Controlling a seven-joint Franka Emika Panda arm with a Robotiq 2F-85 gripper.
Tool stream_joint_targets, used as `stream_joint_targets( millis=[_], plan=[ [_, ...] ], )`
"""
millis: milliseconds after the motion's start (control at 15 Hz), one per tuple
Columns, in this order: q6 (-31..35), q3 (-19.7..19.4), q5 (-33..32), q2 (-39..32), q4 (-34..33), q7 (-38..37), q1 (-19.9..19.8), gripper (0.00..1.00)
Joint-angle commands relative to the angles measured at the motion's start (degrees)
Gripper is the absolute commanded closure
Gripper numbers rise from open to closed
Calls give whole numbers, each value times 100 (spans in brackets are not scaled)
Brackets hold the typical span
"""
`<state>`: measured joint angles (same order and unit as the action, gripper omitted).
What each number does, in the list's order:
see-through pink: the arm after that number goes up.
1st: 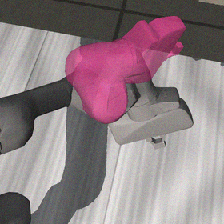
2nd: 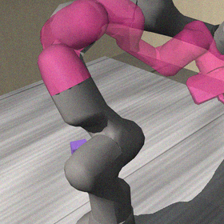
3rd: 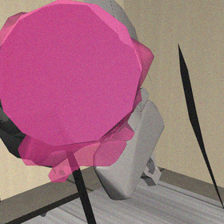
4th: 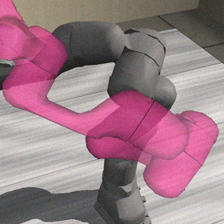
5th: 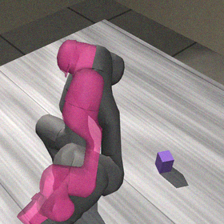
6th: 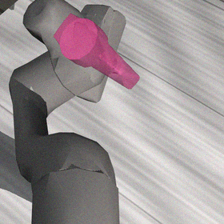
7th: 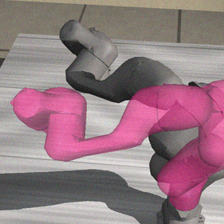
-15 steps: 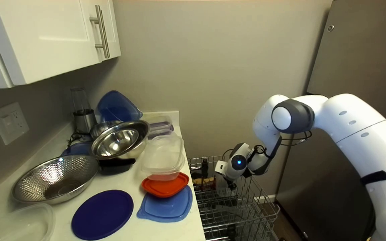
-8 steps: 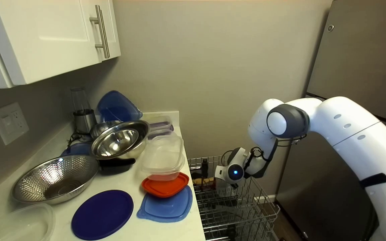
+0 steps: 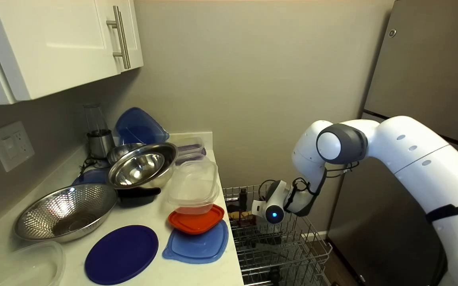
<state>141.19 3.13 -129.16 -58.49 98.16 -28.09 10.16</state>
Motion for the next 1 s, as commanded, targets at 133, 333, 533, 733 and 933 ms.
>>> stream_joint_targets(
  millis=[133,333,533,733,933],
  plan=[
    [-647,407,-281,73,277,67,-345,59],
    [-823,502,-178,177,392,43,-404,78],
    [-1067,544,-128,290,478,99,-392,96],
    [-1267,591,-97,353,471,169,-360,100],
    [-1346,645,-40,448,492,211,-346,96]
  ],
)
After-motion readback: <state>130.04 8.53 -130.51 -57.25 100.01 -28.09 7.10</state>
